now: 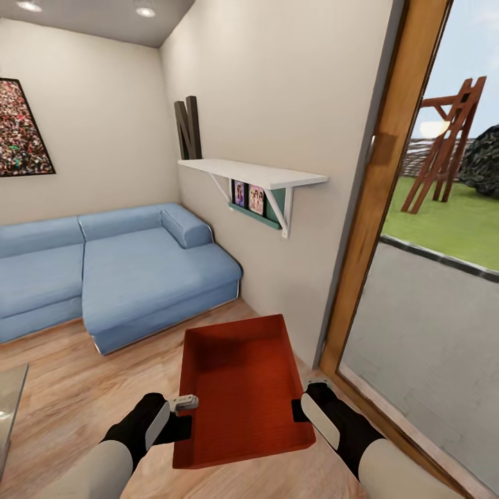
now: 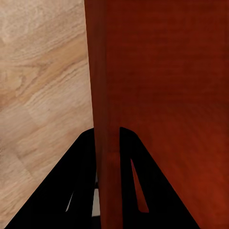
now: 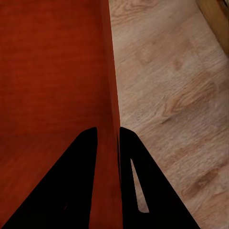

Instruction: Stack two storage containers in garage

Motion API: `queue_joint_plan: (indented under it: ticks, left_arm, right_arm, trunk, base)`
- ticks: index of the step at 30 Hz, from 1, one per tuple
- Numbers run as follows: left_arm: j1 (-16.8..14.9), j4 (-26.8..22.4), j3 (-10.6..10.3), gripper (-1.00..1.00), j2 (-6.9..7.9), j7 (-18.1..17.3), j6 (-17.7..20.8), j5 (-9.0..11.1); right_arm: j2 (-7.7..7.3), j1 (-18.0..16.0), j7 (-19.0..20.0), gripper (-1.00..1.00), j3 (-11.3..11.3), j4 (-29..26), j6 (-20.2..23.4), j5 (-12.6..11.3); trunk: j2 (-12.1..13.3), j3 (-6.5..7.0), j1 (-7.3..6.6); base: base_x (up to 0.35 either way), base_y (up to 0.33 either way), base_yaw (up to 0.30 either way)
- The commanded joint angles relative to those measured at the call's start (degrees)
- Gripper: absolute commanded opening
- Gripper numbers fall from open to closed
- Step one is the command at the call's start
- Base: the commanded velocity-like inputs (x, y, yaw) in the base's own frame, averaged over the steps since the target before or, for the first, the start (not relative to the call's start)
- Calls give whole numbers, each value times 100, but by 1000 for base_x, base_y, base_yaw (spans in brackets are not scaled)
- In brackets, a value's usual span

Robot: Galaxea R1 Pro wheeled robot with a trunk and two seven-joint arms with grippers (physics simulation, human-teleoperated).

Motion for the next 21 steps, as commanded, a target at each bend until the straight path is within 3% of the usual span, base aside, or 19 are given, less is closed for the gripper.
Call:
queue_joint_plan:
  ticks: [1,21]
  left_arm:
    - [-5,-14,78,-100,-5,21,32,-108]
    - [-5,-14,78,-100,-4,21,32,-108]
  right_arm:
    - [-1,-2,-53,-100,22,-3,37,-17]
    - [-1,-2,-54,-100,22,0,37,-17]
  trunk:
    - [38,21,-22]
    - [840,559,-462]
  base:
    - [0,0,0]
    - [0,0,0]
